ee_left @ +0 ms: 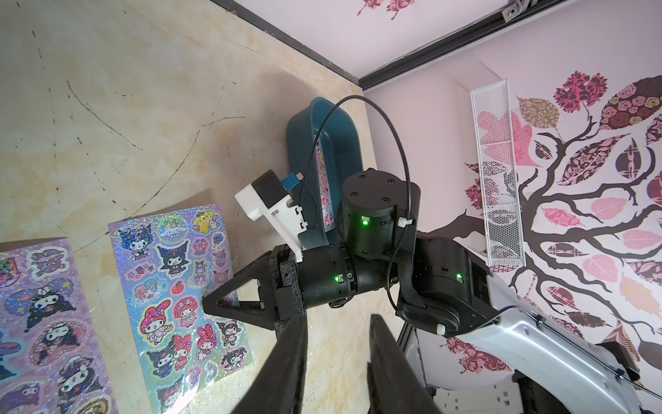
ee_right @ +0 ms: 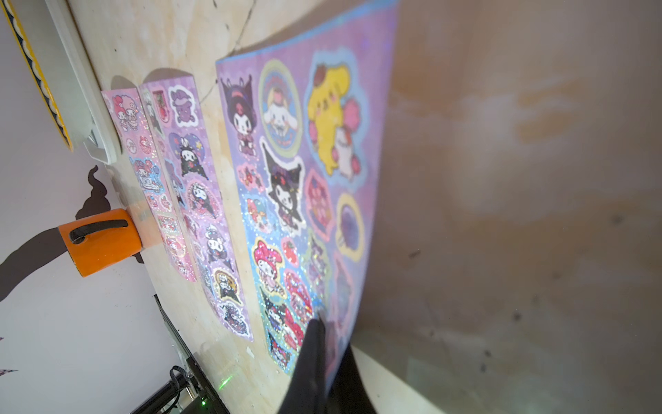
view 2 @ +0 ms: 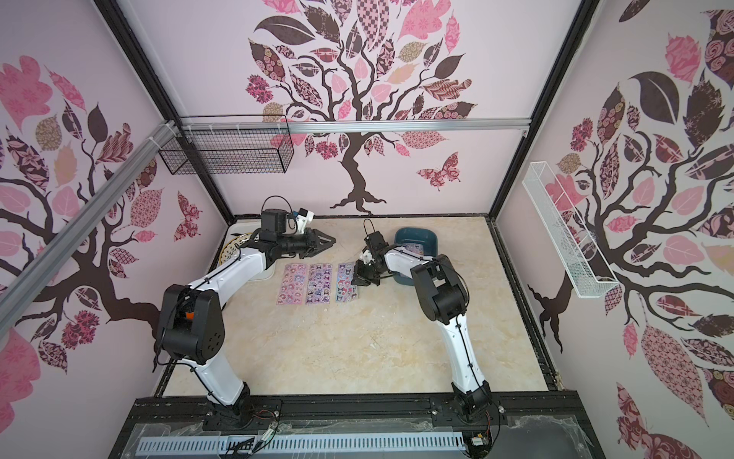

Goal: Take the stickers out of the storage box
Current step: Place the sticker at the center of the board.

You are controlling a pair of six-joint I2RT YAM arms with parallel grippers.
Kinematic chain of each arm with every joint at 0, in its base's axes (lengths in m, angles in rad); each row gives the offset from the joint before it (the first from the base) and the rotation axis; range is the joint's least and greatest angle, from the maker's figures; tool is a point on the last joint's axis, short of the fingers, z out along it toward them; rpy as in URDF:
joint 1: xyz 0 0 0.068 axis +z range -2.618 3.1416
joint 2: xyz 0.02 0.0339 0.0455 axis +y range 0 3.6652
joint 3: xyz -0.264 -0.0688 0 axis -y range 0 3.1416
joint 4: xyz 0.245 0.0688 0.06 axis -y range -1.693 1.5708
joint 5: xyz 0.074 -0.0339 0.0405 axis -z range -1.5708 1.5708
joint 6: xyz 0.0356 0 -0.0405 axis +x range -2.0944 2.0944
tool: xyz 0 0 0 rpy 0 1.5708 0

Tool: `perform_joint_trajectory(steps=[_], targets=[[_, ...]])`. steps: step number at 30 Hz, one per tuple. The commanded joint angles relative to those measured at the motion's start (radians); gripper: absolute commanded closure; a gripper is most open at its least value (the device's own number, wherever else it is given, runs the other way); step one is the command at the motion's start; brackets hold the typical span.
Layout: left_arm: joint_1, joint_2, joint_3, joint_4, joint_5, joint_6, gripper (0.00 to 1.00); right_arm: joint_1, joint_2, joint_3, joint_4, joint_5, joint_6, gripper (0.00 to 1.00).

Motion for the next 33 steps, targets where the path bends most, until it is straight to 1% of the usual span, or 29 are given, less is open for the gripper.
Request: perform_joint_trajectory(steps=[1,15,25,30,33], targets=[[0.003,-0.014,0.002,0.012,0.016,0.004,0.65,-0.001,0.047,0.036,0.005,0.004,0.007,0.96],[0.003,-0.013,0.004,0.010,0.019,0.003,0.65,0.020,0.086,0.076,-0.018,-0.031,0.008,0.92],[0.002,-0.013,0.005,0.011,0.022,0.002,0.65,0.028,0.076,0.064,-0.011,-0.017,0.011,0.89],[0.003,-0.012,0.005,0.012,0.024,0.002,0.65,0.028,0.062,0.062,-0.037,-0.005,-0.008,0.82],[0.003,-0.010,0.005,0.011,0.026,0.002,0.65,0.028,0.035,0.052,-0.063,0.028,-0.029,0.76]])
